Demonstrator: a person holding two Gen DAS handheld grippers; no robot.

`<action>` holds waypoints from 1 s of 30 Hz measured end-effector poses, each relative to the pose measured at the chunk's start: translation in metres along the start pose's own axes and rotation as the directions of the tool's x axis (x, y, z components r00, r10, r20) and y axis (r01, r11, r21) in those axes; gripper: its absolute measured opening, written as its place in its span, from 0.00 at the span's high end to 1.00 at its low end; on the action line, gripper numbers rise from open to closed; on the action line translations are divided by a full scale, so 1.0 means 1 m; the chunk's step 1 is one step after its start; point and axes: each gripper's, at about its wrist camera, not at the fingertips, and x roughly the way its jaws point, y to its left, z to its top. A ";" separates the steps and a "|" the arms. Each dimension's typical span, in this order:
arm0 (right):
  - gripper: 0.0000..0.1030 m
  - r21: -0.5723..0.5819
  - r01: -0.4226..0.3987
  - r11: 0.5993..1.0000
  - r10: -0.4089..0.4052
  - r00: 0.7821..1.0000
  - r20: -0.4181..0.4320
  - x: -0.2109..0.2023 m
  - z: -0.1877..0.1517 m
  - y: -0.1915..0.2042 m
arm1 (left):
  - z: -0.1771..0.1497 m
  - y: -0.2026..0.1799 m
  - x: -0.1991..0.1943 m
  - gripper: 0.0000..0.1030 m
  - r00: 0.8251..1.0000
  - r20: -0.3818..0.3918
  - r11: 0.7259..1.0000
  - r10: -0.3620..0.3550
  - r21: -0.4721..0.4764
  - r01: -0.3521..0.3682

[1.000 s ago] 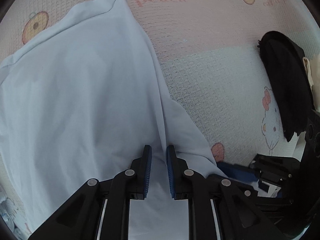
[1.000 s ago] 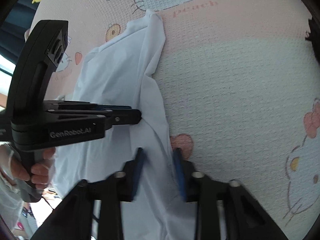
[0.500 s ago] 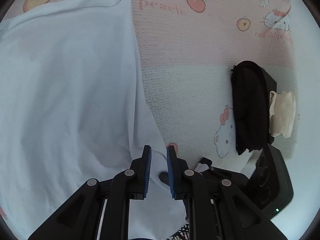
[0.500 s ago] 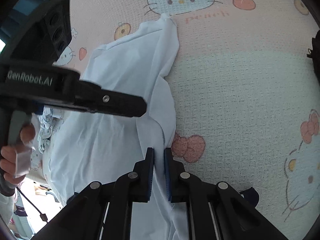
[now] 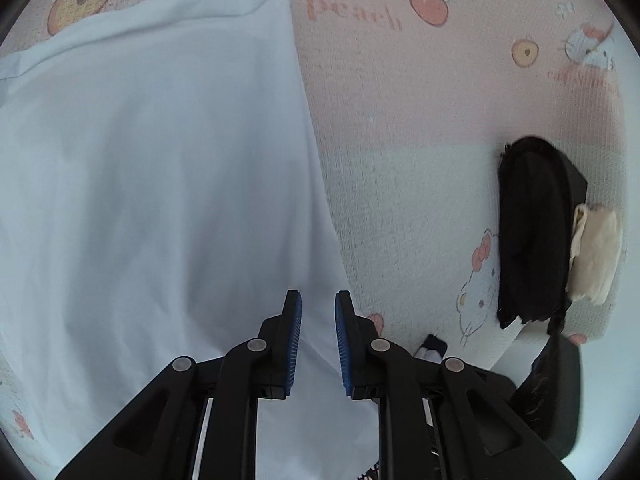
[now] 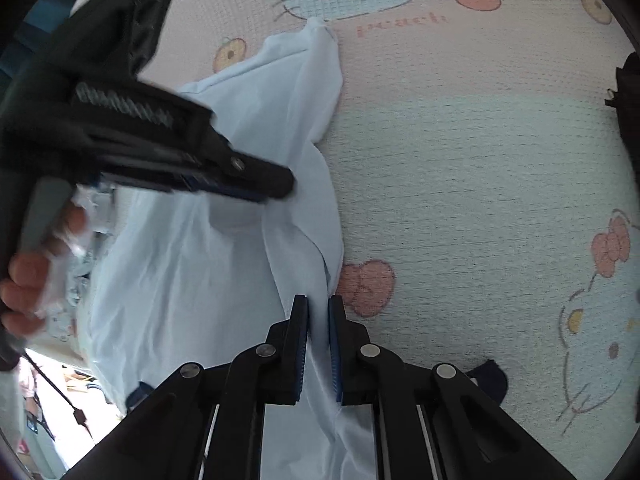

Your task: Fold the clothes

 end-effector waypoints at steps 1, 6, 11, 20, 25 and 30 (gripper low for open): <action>0.92 -0.003 0.021 1.000 -0.021 1.000 -0.007 0.001 0.001 0.000 | 0.007 0.006 -0.004 0.85 1.000 0.009 1.000 0.002 -0.019 -0.002; 0.91 -0.017 0.085 0.996 -0.085 0.996 -0.038 0.004 0.010 0.004 | 0.027 0.033 -0.005 0.33 0.997 0.074 0.993 0.033 -0.112 -0.025; 0.91 -0.007 0.082 0.997 -0.082 0.995 -0.051 0.004 0.022 0.000 | 0.013 0.041 0.014 0.00 0.989 0.142 0.996 -0.051 -0.068 0.061; 0.80 0.090 -0.027 0.996 0.034 0.996 -0.086 0.006 0.036 -0.037 | 0.015 0.004 0.032 0.05 0.985 0.093 0.986 0.144 0.067 -0.151; 0.79 0.173 -0.101 0.980 0.119 0.988 -0.100 0.008 0.036 -0.060 | 0.043 0.000 0.008 0.30 0.962 0.147 0.972 0.229 0.025 -0.235; 0.79 0.167 -0.097 0.981 0.116 0.987 -0.111 0.012 0.041 -0.056 | 0.064 -0.008 0.016 0.31 0.947 0.146 0.951 0.286 0.077 -0.299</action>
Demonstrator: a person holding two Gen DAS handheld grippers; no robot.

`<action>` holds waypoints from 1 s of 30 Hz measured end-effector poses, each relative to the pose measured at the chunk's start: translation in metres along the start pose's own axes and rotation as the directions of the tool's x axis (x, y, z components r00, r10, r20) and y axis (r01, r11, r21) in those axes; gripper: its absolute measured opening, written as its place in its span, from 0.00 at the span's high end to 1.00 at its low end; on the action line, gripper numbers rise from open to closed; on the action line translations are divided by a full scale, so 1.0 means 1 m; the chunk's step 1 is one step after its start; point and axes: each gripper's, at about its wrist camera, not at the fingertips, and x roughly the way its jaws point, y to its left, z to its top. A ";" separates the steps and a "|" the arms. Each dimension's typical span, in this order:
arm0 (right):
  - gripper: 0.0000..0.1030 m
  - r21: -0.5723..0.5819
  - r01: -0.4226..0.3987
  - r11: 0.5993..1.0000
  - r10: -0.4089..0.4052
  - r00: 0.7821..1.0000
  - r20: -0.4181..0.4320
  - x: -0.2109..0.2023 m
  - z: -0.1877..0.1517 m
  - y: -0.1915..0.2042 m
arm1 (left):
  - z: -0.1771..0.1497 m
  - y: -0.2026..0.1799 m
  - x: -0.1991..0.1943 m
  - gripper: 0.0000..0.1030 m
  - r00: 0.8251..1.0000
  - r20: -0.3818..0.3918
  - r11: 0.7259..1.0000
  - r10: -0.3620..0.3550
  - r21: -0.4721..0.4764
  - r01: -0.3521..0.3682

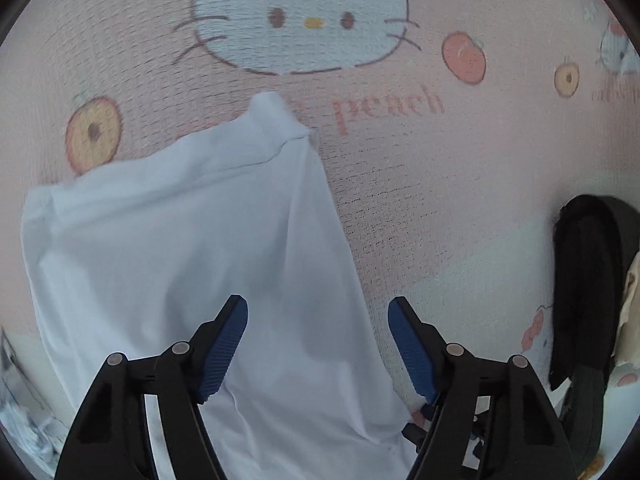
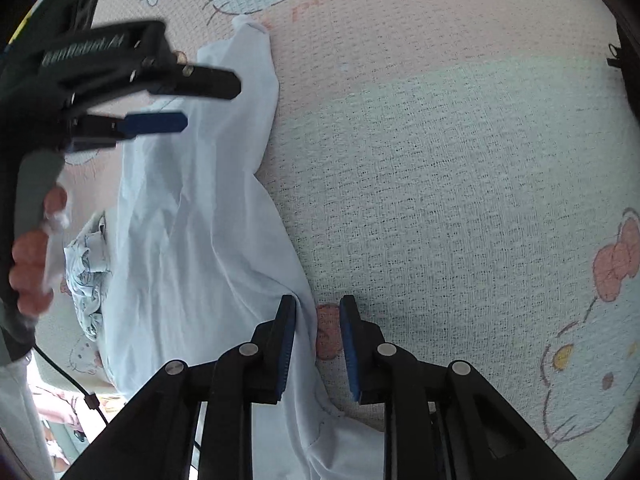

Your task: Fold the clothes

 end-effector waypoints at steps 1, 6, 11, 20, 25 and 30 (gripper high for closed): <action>0.79 -0.010 0.011 1.000 -0.011 1.000 0.000 0.006 -0.001 0.012 | 0.001 -0.003 0.007 0.31 1.000 -0.010 1.000 0.020 0.018 -0.020; 0.79 -0.026 0.025 0.999 -0.025 1.000 -0.001 0.006 -0.001 0.016 | -0.008 -0.005 0.028 0.78 0.992 0.005 0.989 0.128 0.068 -0.128; 0.78 -0.037 0.021 0.999 -0.021 1.000 0.018 -0.007 -0.003 0.003 | -0.021 0.012 0.016 0.92 0.993 0.076 0.993 0.086 0.074 -0.092; 0.70 -0.128 0.063 0.990 -0.057 0.997 0.054 -0.002 -0.008 0.025 | -0.045 0.070 0.021 0.92 0.998 0.063 0.999 0.018 -0.041 -0.016; 0.94 -0.119 0.085 0.989 -0.076 0.994 0.078 -0.016 -0.011 0.020 | -0.063 0.095 0.033 0.92 0.999 0.045 0.997 -0.011 -0.082 0.015; 0.95 -0.150 0.037 0.988 -0.021 0.994 0.107 -0.041 -0.004 0.018 | -0.077 0.115 0.034 0.92 0.997 0.055 0.990 -0.050 -0.128 0.056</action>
